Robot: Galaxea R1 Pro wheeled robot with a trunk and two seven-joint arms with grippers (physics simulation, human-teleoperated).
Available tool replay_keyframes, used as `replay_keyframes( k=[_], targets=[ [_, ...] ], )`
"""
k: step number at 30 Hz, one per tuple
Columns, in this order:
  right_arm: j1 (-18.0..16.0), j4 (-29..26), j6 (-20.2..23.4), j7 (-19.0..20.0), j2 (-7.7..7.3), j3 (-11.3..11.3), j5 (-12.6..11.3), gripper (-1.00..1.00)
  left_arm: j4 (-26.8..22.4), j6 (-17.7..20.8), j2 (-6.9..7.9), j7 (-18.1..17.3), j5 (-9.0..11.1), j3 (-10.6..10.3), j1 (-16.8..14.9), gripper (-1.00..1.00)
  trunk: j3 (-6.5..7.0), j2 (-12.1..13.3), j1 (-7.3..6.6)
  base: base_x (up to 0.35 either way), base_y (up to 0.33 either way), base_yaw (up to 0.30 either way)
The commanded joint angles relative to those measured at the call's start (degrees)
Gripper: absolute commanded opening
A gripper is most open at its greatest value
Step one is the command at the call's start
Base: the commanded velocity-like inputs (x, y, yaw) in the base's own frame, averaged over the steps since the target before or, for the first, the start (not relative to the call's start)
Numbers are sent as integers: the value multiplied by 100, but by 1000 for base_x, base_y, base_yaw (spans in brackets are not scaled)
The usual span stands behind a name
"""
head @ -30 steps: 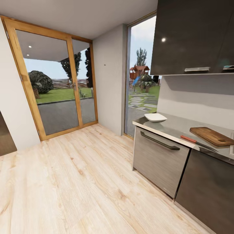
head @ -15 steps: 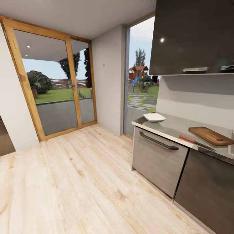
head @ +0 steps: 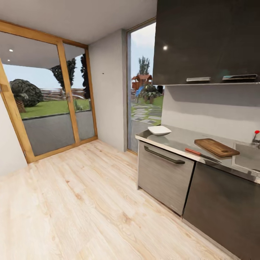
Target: In the kitchen, take the Vidalia onion out of the sink, dice it on the chopping board with the paring knife, put the diced onion into the bowl on the countertop, then place both the paring knife and the chopping board into the sink.
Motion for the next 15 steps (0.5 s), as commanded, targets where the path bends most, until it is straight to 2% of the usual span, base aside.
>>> replay_keyframes(
  k=[1, 15],
  targets=[
    [-1, 0, -12, -18, 1, -1, 2, 100, 23, -43, 0, -5, 30, 0, -10, 100, -2, -3, 0, 0, 0, -219],
    [-2, 0, -12, -18, 5, -1, 2, 100, 22, -46, -3, -2, 28, 3, -10, 100, 53, -3, 0, 0, 0, -209]
  ],
)
